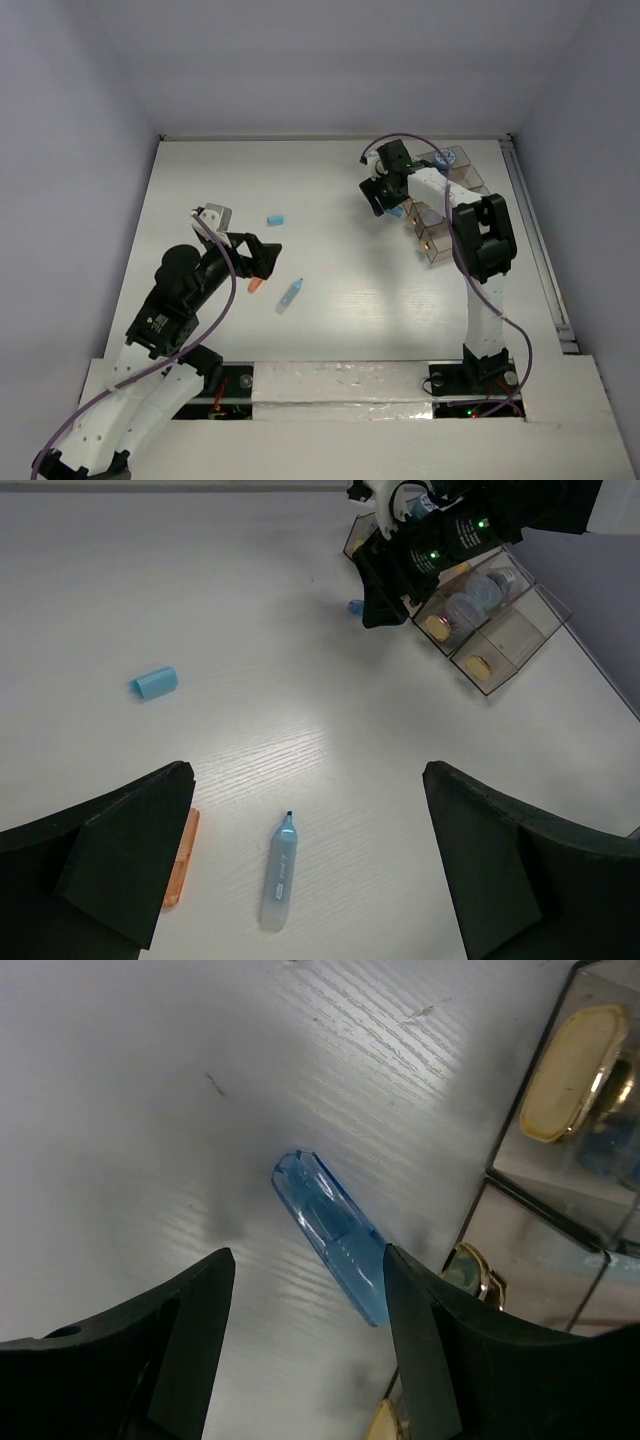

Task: Sort the stationery into containers
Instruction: Pick up the stationery from the center of the board, then place the stationery in the storage box, then pick up the stationery from the center of the board.

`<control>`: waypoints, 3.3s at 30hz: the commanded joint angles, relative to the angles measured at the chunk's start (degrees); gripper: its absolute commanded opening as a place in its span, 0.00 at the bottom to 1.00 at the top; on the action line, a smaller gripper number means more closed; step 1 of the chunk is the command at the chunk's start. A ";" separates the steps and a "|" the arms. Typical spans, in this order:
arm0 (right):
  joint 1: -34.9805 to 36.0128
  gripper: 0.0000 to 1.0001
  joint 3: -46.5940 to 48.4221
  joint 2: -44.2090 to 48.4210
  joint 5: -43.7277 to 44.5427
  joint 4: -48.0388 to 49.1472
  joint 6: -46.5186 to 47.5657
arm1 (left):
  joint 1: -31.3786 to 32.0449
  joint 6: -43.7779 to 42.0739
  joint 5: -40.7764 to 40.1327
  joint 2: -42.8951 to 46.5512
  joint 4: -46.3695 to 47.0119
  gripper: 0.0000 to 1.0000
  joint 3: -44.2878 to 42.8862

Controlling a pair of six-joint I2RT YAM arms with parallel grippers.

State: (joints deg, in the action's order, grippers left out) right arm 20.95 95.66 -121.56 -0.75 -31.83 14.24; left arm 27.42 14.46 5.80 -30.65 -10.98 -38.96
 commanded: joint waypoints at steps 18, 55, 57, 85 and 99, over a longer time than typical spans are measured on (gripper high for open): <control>-0.47 0.18 -5.13 -0.36 -12.88 3.17 -3.59 | -1.76 -0.48 4.30 -0.37 3.07 0.99 -0.24; -19.98 0.18 -55.58 48.26 14.02 33.42 -45.17 | 3.08 -0.40 5.80 10.09 2.99 0.99 0.20; -19.98 0.23 -55.67 48.08 14.20 33.15 -45.27 | 3.08 -0.40 5.80 9.91 2.99 0.99 0.11; 10.18 0.66 -43.73 47.75 2.95 28.75 -41.48 | 3.08 -0.40 1.68 9.30 2.02 0.99 -0.41; 39.34 0.68 -15.25 11.09 2.69 30.62 -40.87 | 2.55 0.75 -13.36 15.97 0.52 0.99 -0.94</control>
State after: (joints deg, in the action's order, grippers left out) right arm 59.09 74.22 -108.12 2.35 -2.35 -27.57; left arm 30.24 14.55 -4.08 -15.57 -11.99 -38.96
